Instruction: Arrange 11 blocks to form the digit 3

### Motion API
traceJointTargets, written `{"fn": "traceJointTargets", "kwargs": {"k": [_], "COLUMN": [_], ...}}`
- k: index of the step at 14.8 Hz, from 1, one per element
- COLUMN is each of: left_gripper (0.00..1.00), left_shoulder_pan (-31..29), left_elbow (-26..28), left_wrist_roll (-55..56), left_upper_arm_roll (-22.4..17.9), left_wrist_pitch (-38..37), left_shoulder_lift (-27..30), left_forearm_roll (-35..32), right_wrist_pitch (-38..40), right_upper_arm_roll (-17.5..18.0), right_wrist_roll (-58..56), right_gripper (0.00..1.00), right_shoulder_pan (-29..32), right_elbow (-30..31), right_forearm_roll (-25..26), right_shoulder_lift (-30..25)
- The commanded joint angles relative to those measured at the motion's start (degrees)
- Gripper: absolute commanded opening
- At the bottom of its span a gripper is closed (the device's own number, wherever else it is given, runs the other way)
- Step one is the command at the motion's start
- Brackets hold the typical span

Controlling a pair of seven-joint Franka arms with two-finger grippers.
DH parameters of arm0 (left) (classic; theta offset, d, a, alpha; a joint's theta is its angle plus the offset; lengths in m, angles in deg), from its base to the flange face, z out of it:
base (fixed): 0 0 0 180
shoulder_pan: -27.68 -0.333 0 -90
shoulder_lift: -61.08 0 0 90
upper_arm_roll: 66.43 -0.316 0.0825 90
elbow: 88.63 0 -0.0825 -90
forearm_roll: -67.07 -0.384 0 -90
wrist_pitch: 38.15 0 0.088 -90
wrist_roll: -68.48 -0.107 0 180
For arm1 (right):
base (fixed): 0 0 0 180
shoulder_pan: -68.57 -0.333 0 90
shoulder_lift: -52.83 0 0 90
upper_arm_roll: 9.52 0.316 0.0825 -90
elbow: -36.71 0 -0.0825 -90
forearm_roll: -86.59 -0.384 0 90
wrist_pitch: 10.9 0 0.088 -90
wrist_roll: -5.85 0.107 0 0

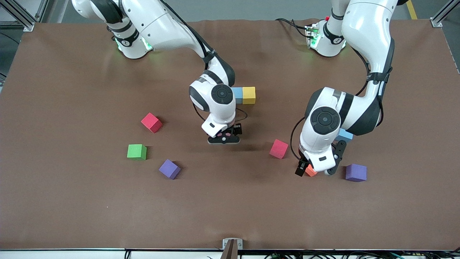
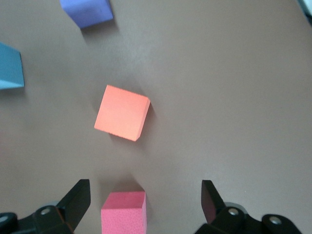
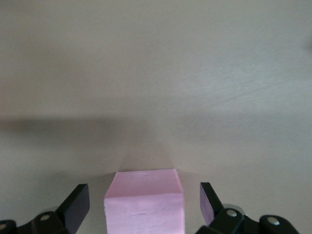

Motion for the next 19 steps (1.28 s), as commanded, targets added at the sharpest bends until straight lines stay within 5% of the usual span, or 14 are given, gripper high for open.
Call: {"fn": "traceJointTargets", "kwargs": {"k": [1, 8, 13, 19], "left_gripper": [1.0, 1.0, 1.0, 1.0], "left_shoulder_pan": [-0.7, 0.4, 0.9, 1.0], "left_elbow": [0.1, 1.1, 7.5, 8.8], "left_wrist_roll": [0.2, 7.2, 9.9, 11.1], "left_upper_arm_roll": [0.5, 1.0, 2.6, 4.6], "left_wrist_pitch": [-0.7, -0.7, 0.8, 7.8], "left_shoulder_lift": [0.0, -2.7, -1.9, -4.1], "left_forearm_roll": [2.5, 3.6, 3.8, 4.0], "right_wrist_pitch": [4.7, 20.1, 28.6, 36.6], "right_upper_arm_roll": [0.8, 0.3, 0.2, 0.0], "right_wrist_roll": [-0.5, -1.3, -16.4, -35.2], "right_gripper": [1.0, 1.0, 1.0, 1.0], "right_shoulder_pan": [3.8, 18.5, 28.9, 39.4], "right_elbow": [0.9, 1.2, 1.3, 0.9], "right_forearm_roll": [-2.8, -3.4, -3.2, -2.5], "right_shoulder_lift": [-5.2, -15.5, -21.9, -27.6]}}
